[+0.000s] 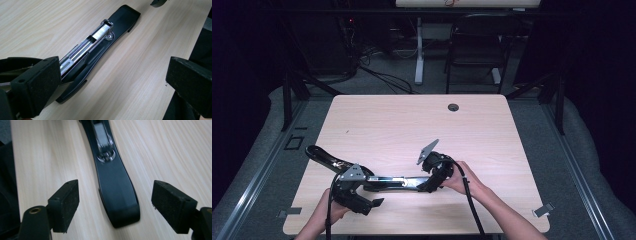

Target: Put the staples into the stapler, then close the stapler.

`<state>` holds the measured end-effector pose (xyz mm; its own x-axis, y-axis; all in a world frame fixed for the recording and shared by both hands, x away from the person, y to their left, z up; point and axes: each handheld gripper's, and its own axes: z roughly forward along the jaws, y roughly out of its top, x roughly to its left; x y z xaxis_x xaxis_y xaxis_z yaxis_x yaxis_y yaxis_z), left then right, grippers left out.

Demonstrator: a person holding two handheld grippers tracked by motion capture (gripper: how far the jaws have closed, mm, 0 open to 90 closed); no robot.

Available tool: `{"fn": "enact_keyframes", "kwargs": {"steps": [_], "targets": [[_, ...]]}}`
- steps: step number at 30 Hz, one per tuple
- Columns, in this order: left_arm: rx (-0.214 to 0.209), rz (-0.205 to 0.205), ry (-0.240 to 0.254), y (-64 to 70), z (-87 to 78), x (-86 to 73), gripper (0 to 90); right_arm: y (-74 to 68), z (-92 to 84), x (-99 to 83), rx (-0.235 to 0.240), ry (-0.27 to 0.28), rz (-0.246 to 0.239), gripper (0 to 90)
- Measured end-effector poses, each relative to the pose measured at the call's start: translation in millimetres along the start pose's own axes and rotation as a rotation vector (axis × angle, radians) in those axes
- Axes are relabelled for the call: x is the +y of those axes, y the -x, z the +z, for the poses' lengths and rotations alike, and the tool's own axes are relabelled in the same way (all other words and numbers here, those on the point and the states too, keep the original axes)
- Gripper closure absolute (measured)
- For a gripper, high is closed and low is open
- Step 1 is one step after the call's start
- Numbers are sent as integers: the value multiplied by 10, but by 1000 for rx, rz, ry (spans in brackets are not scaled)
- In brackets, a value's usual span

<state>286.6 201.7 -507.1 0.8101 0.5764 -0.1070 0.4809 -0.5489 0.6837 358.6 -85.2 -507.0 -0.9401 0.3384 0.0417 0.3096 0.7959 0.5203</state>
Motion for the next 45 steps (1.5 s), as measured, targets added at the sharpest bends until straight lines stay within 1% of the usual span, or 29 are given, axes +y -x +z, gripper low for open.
{"fn": "enact_keyframes", "kwargs": {"steps": [2, 4, 7, 9, 10, 12, 14, 15, 17, 18, 19, 23, 26, 27, 28, 30, 32, 33, 34, 37, 39, 40, 42, 44, 45], "targets": [[0, 2, -1, 0, 1, 2, 1, 36, -30, -80, -4, -2, 28, 182], [0, 2, -2, -1, 2, 2, 1, 45, -59, -129, -16, 1, 44, 166], [2, 3, -4, -6, 3, -3, 1, 12, -125, -170, -31, -3, 45, 147], [-1, 2, -10, -15, 6, -6, 1, 9, -131, -179, -31, 2, 46, 145], [1, -2, -5, -19, 15, -12, 1, 10, -139, -183, -30, -2, 46, 143], [-8, 3, -9, -30, 15, -18, 1, 15, -158, -196, -37, -2, 50, 135], [-13, -3, -3, -32, 15, -22, 1, 59, -161, -211, -35, 21, 60, 130], [-19, 0, 0, -29, 11, -22, 1, 59, -161, -211, -35, 21, 60, 130], [-29, 13, 2, -11, -3, -23, 1, 97, -138, -222, -30, 18, 82, 123], [-37, 21, -2, -3, -15, -20, 1, 108, -131, -226, -30, 16, 83, 121], [-39, 25, 6, 10, -19, -20, 1, 116, -126, -233, -31, 14, 85, 121], [-65, 37, -4, 38, -25, -21, 1, 122, -142, -272, -39, 16, 98, 124], [-96, 35, -23, 67, -40, -59, 1, 134, -166, -281, -51, 28, 97, 128], [-103, 40, -29, 84, -54, -72, 1, 140, -165, -280, -53, 31, 98, 128], [-113, 42, -31, 102, -67, -84, 1, 143, -169, -276, -56, 23, 100, 129], [-132, 45, -31, 121, -94, -100, 1, 152, -162, -267, -57, 26, 95, 132], [-165, 53, -29, 131, -127, -130, 1, 151, -150, -255, -61, 20, 94, 135], [-165, 61, -34, 131, -142, -147, 1, 146, -141, -251, -64, 19, 95, 137], [-161, 60, -45, 123, -161, -172, 1, 146, -137, -246, -62, 12, 86, 140], [-140, 38, -55, 90, -213, -230, 1, 142, -123, -243, -66, 11, 83, 143], [-119, 26, -52, 52, -262, -267, 2, 147, -119, -244, -67, 11, 83, 145], [-108, 12, -44, 34, -288, -288, 2, 147, -119, -244, -67, 11, 83, 145], [-79, 5, -48, 5, -325, -311, 4, 151, -122, -246, -71, 15, 83, 146], [-60, -9, -40, -17, -350, -332, 9, 148, -129, -249, -78, 19, 85, 147], [-45, -13, -41, -23, -357, -338, 32, 148, -138, -255, -83, 20, 88, 150]]}}
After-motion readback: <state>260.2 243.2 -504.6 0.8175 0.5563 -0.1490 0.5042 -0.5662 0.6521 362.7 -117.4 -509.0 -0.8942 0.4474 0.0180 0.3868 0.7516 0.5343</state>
